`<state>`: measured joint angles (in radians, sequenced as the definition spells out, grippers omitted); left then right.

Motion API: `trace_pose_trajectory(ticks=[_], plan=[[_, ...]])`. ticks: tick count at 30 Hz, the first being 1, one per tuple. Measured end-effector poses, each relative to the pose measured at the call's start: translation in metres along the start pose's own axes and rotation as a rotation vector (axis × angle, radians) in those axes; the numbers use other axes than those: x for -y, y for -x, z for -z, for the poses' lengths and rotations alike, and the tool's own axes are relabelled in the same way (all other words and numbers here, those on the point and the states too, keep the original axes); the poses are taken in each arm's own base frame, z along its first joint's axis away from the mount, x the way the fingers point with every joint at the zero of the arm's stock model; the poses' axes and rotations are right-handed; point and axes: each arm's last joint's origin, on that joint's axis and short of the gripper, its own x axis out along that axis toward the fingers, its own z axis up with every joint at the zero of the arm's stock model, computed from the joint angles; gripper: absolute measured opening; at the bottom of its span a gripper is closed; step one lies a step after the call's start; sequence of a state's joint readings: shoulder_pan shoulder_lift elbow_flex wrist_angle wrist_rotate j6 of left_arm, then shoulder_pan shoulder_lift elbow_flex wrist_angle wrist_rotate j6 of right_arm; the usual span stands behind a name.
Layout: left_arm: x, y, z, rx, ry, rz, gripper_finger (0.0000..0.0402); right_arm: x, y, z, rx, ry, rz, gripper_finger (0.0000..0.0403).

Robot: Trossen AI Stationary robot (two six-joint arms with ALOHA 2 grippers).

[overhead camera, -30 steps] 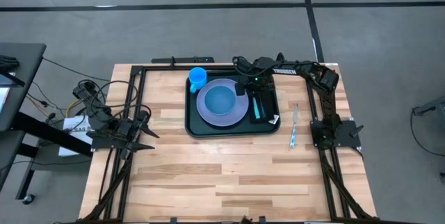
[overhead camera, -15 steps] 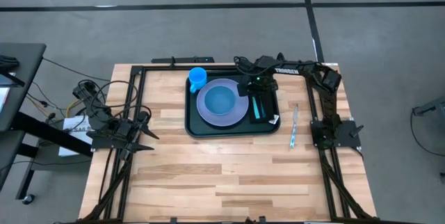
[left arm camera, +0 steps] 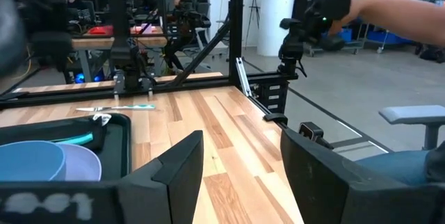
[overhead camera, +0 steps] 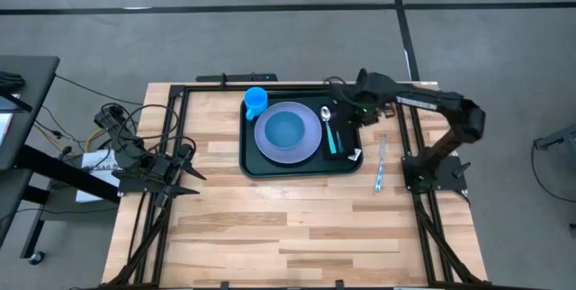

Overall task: Set up tray
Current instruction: Put the blue patterned table knife to the right of the purple fork on the black table napkin

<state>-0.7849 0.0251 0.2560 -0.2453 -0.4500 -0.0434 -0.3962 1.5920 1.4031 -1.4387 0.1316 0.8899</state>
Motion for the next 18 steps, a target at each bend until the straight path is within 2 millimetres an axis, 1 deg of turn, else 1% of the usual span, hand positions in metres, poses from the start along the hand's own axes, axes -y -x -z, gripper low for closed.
trace_pose_trajectory(ticks=[2, 6, 9, 12, 16, 18], plan=[[0.000, 0.000, 0.000, 0.000, 0.000, 0.000, 0.0180, 0.004, 0.001, 0.017, -0.007, -0.023, 0.015, 0.0052], [0.000, 0.000, 0.000, -0.001, 0.000, 0.000, 0.0180, 0.010, -0.010, 0.045, -0.028, -0.081, 0.041, 0.0052], [0.000, 0.000, 0.001, -0.008, -0.004, 0.007, 0.0180, 0.016, -0.027, 0.063, -0.071, -0.115, 0.067, 0.0052], [0.001, 0.000, 0.001, -0.013, -0.005, 0.052, 0.0180, 0.021, -0.046, 0.077, -0.107, -0.140, 0.033, 0.0052], [0.002, 0.000, 0.001, -0.015, -0.005, 0.080, 0.0180, 0.026, -0.071, 0.089, -0.118, -0.171, -0.030, 0.0052], [0.002, 0.000, 0.001, -0.014, -0.005, 0.079, 0.0180, 0.032, -0.083, 0.093, -0.123, -0.192, -0.017, 0.0052]])
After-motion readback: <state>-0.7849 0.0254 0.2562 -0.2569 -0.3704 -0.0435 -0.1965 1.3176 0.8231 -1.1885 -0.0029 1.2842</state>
